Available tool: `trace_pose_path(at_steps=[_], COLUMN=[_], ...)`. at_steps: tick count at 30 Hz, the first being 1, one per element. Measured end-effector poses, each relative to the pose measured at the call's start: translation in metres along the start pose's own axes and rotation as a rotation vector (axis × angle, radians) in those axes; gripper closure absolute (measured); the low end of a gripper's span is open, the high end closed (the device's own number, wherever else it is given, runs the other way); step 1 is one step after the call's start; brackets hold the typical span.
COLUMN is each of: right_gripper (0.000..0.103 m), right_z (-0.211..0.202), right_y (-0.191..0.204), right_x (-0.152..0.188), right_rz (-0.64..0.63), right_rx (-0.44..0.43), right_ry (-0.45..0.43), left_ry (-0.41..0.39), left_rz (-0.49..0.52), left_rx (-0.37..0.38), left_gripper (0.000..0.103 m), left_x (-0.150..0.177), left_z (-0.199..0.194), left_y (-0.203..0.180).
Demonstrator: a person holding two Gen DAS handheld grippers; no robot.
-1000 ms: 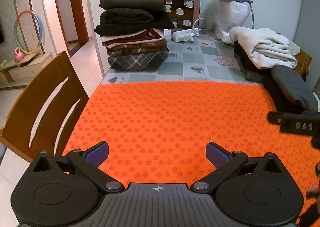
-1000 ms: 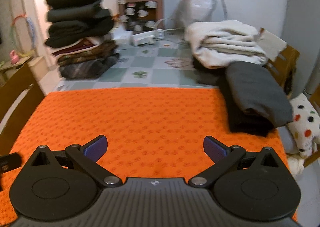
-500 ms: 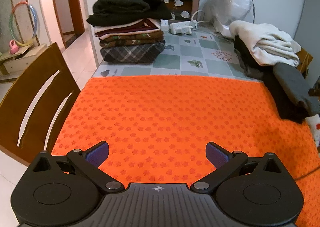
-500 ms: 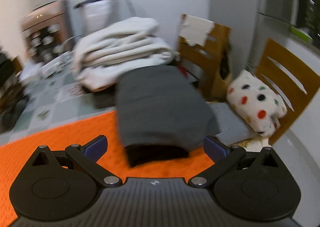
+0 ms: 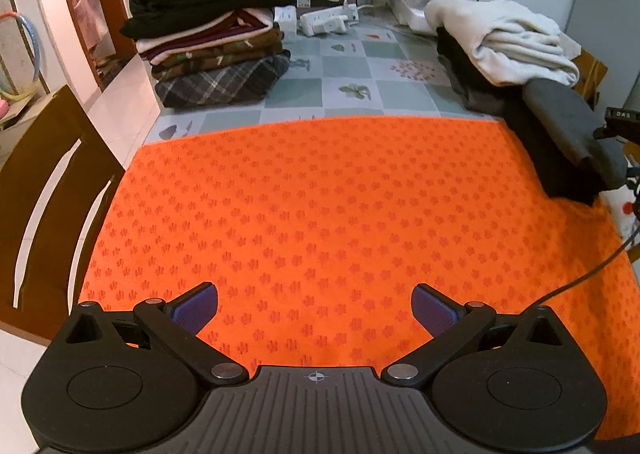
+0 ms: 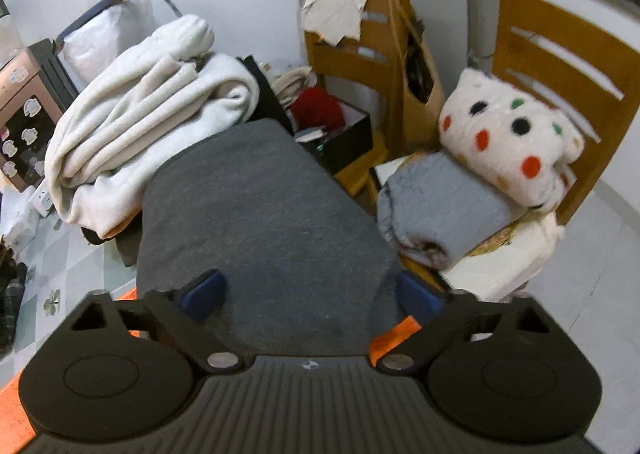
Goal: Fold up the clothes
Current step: 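Grasp the dark grey trousers on the clothes pile with the right gripper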
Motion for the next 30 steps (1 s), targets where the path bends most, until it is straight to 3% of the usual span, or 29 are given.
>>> trace_pose_path(at_steps=[2,5,6,11,19,26,30], right_gripper=[0.027,0.071,0.096,0.098,0.1,0.1,0.1], right_z=[0.0,-0.01,-0.014,-0.058,-0.129,-0.171,-0.189], right_y=[0.003,0.01,0.011,0.024,0.102,0.175,0.202], right_x=[-0.001,-0.004,-0.005,-0.012,0.007,0.064,0.112], right_rz=[-0.012,-0.067,-0.085,-0.204,-0.515,-0.775,-0.919], right_rx=[-0.003,0.011,0.014,-0.047,-0.164,-0.28,-0.368], right_ry=[-0.004,-0.037,-0.049,-0.151,-0.25,-0.237,-0.168], left_ry=[0.007,0.01,0.009,-0.003,-0.036,-0.06,-0.064], left_rz=[-0.01,-0.021,-0.023,-0.022,-0.025,-0.085,-0.116], left_rx=[-0.001,-0.002,0.0,0.015,0.046,0.04,0.03], left_gripper=[0.0,0.0,0.0,0.0,0.0,0.001,0.004], left_x=[0.001,0.002,0.002,0.003,0.004,0.008,0.011], left_z=[0.0,0.0,-0.001,-0.004,-0.014,-0.023,-0.024], left_y=[0.002,0.004,0.004,0.004,0.005,0.025,0.037])
Point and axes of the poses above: each gripper's, at about its wrist camera, not at the fingertips, and z roughly the way its jaws point, y to its left, x to its underside, the point moved 6 cm from there along z, roughly the way its jaws point, and after that the axes turned 2 degrees about -x, right-handed, at the moved point
